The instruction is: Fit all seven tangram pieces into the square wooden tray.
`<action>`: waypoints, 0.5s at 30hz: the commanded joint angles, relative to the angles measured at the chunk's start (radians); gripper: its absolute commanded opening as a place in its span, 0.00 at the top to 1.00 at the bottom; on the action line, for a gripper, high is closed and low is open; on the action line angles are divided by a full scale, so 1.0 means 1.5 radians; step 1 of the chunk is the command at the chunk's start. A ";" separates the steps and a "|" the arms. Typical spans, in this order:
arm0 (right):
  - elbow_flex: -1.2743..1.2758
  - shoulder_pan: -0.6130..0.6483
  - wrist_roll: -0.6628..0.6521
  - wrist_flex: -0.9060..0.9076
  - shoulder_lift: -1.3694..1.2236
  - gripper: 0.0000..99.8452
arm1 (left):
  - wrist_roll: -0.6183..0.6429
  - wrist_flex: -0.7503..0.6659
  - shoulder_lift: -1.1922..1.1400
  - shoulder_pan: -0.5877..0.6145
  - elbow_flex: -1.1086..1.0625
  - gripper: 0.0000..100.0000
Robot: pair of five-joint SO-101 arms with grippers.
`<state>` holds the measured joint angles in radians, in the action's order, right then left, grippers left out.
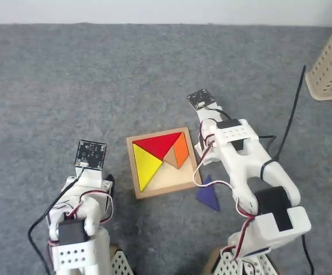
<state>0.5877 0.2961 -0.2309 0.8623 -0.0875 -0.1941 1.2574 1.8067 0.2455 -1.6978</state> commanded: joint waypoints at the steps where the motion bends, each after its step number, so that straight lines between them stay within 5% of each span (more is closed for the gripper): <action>1: -0.031 -0.031 0.012 0.014 0.014 0.99 | -0.001 0.004 0.012 -0.001 0.008 0.83; 15: -0.030 0.015 0.009 0.119 0.217 0.99 | -0.001 0.004 0.012 -0.001 0.008 0.83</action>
<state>0.5892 0.2639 -0.2217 1.0096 0.1274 -0.1941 1.2574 1.8067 0.2455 -1.6978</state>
